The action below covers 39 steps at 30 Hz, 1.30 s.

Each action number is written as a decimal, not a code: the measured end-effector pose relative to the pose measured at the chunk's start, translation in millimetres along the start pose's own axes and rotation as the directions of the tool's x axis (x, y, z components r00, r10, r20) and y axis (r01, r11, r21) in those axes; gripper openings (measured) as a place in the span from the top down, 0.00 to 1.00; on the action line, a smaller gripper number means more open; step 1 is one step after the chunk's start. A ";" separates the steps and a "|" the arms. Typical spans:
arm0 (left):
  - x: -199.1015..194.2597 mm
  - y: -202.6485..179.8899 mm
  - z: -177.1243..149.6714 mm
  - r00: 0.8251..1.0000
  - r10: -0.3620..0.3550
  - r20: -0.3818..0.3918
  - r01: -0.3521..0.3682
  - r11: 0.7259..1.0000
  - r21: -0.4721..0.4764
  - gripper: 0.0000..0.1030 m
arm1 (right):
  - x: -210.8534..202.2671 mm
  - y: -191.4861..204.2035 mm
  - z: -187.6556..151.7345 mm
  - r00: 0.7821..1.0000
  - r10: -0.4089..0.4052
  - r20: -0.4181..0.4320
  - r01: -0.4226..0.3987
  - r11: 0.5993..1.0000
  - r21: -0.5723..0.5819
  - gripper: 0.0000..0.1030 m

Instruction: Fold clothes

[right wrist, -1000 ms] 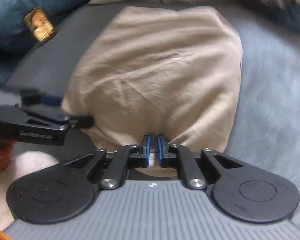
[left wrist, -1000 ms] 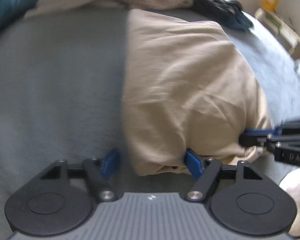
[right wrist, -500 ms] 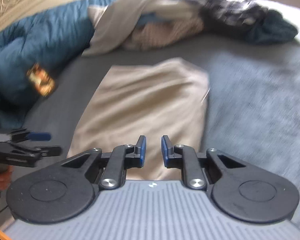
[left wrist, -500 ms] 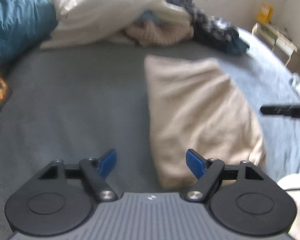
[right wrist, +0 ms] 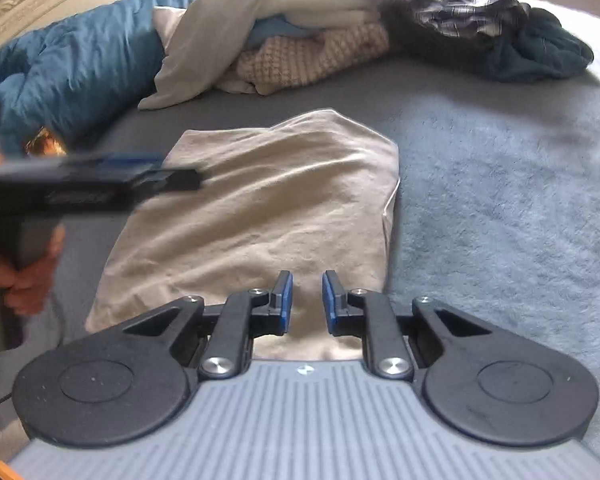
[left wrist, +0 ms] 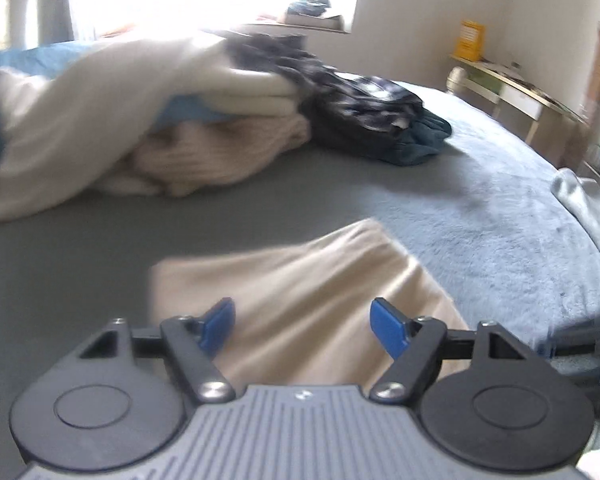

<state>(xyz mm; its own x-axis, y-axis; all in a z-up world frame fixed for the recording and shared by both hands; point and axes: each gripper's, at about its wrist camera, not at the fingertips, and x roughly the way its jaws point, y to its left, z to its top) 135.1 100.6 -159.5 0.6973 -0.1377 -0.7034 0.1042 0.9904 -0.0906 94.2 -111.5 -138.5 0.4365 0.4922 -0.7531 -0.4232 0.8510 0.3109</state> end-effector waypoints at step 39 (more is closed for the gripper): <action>-42.1 40.7 -16.9 0.956 0.256 -0.145 -0.282 0.937 -0.207 0.17 | 14.2 -39.9 -40.9 0.988 0.128 0.085 -0.143 0.970 0.199 0.85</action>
<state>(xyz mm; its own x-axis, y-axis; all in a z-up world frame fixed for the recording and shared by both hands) 98.0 146.8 -145.5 0.5900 0.1229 -0.7980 -0.2460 0.9687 -0.0326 84.9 -145.9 -185.4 0.4444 0.6109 -0.6553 -0.3146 0.7913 0.5244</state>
